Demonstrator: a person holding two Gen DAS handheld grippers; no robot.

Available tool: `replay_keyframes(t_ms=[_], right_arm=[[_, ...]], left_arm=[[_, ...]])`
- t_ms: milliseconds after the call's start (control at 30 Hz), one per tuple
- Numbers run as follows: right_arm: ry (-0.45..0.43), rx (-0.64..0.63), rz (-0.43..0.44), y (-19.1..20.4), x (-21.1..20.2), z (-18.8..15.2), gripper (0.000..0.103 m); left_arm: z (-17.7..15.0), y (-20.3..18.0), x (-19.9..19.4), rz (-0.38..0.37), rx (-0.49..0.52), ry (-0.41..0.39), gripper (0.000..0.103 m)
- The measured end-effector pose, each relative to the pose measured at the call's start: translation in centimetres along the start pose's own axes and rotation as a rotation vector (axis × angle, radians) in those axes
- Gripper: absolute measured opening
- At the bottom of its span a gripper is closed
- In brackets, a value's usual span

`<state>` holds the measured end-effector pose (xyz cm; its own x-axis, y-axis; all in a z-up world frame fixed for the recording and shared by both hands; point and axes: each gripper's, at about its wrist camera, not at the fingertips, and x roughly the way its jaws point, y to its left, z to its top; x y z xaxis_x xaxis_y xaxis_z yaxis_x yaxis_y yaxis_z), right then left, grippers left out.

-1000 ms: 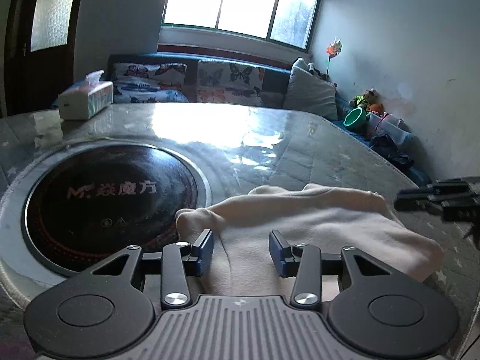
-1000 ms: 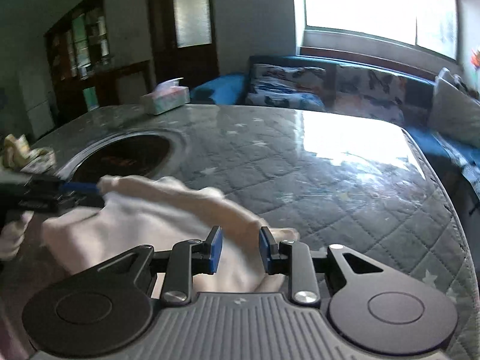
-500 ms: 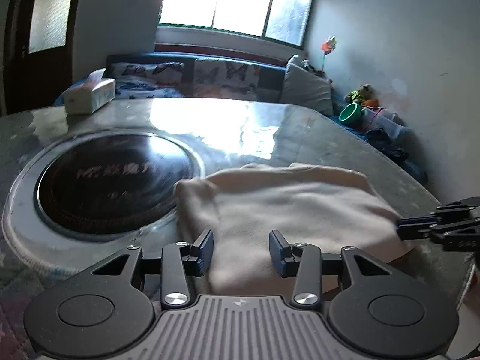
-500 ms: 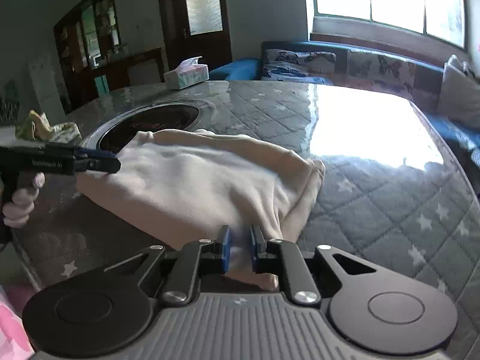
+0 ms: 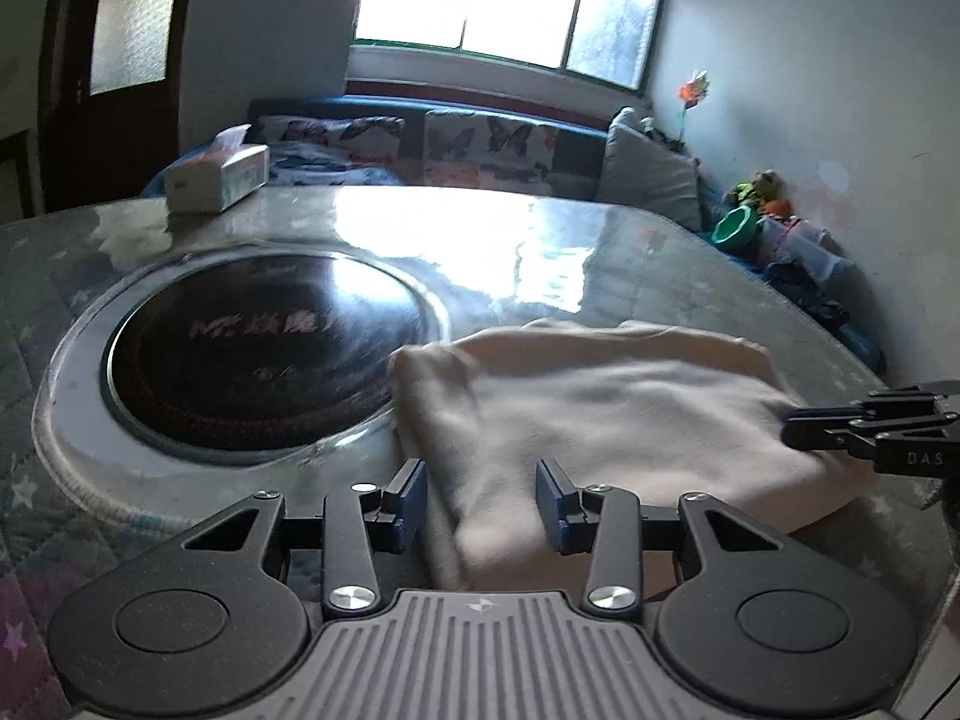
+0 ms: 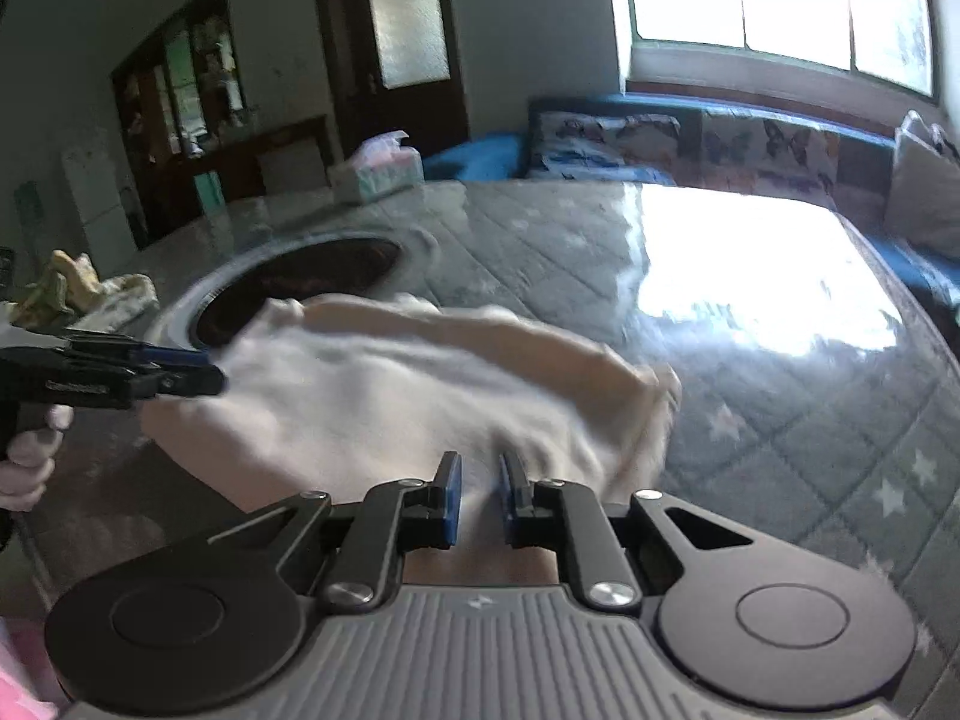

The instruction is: Fold clothes

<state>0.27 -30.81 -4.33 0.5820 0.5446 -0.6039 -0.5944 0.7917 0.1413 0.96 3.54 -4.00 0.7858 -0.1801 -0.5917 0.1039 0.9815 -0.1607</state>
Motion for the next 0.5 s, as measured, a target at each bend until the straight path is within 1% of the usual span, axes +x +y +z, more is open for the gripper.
replay_keyframes(t_ms=[67,133,200,267,400,500], right_arm=[[-0.001,0.044,0.008,-0.7,0.0,-0.4,0.012],[-0.010,0.036,0.001,-0.4,-0.5,-0.2,0.012],[-0.019,0.019,0.002,0.1,-1.1,0.0,0.012],[-0.021,0.007,0.015,0.4,-1.4,-0.1,0.013],[0.001,0.002,-0.008,0.4,-1.2,-0.6,0.013],[-0.019,-0.031,-0.020,1.3,-1.9,0.0,0.014]], left_arm=[[-0.2,0.6,0.2,0.004,-0.027,0.014,0.044],[-0.1,0.9,-0.2,0.001,-0.046,0.005,0.044],[-0.1,0.8,-0.8,0.021,-0.032,-0.016,0.044],[-0.2,0.9,-1.0,0.017,-0.037,-0.019,0.043],[-0.5,0.7,-1.1,0.030,-0.031,-0.010,0.044],[-0.3,0.4,-1.7,0.027,-0.034,-0.020,0.044]])
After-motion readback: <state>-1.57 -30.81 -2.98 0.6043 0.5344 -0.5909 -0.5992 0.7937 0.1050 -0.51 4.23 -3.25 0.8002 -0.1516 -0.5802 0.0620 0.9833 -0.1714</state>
